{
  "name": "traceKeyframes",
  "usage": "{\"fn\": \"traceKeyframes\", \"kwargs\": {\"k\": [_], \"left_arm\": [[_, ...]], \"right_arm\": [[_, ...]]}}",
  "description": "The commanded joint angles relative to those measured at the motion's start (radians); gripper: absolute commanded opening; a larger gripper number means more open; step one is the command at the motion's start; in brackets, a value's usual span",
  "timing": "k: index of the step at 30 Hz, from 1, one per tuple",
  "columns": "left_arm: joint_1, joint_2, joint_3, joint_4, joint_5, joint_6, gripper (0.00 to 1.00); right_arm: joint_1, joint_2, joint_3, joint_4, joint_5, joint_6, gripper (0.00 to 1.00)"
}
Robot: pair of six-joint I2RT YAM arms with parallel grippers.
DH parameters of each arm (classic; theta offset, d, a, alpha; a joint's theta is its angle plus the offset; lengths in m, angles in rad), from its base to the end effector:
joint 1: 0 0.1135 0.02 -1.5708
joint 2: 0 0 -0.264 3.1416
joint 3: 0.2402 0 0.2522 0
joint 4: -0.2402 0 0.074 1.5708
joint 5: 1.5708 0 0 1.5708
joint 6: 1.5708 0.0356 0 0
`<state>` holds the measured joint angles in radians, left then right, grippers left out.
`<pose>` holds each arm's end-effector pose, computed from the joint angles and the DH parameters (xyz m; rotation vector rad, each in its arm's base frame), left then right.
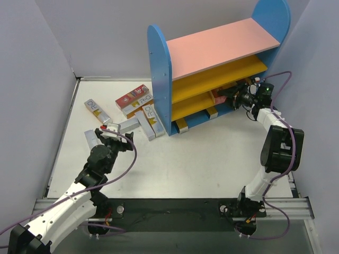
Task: Place and organize the toothpastes onto the shelf
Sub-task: Place the toothpaste on the shelf.
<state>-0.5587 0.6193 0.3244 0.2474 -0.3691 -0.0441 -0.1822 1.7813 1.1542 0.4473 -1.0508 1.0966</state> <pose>0.1458 -0.0760 0.2479 0.1311 1.6123 -0.1669 0.3979 -0.0419 0.2601 0.3625 1.8980 1.5457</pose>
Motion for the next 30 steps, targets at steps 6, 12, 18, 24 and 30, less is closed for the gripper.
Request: {"fn": "traceKeyframes", "kwargs": {"k": [6,12,18,24,30], "left_arm": [[0.014,0.005,0.018,0.055,0.032,-0.028,0.96],[0.016,0.003,0.019,0.055,0.032,-0.033,0.96],[0.017,0.005,0.019,0.055,0.038,-0.037,0.96],[0.019,0.002,0.019,0.056,0.038,-0.039,0.96],[0.022,0.007,0.021,0.053,0.045,-0.045,0.96]], "right_arm": [[0.000,-0.020,0.062,-0.306,0.100,-0.139,0.70],[-0.003,-0.052,0.068,-0.386,0.144,-0.201,0.84],[-0.002,-0.089,0.078,-0.435,0.178,-0.274,0.94],[0.003,-0.207,0.021,-0.473,0.274,-0.426,1.00],[0.038,-0.335,-0.025,-0.559,0.426,-0.636,1.00]]}}
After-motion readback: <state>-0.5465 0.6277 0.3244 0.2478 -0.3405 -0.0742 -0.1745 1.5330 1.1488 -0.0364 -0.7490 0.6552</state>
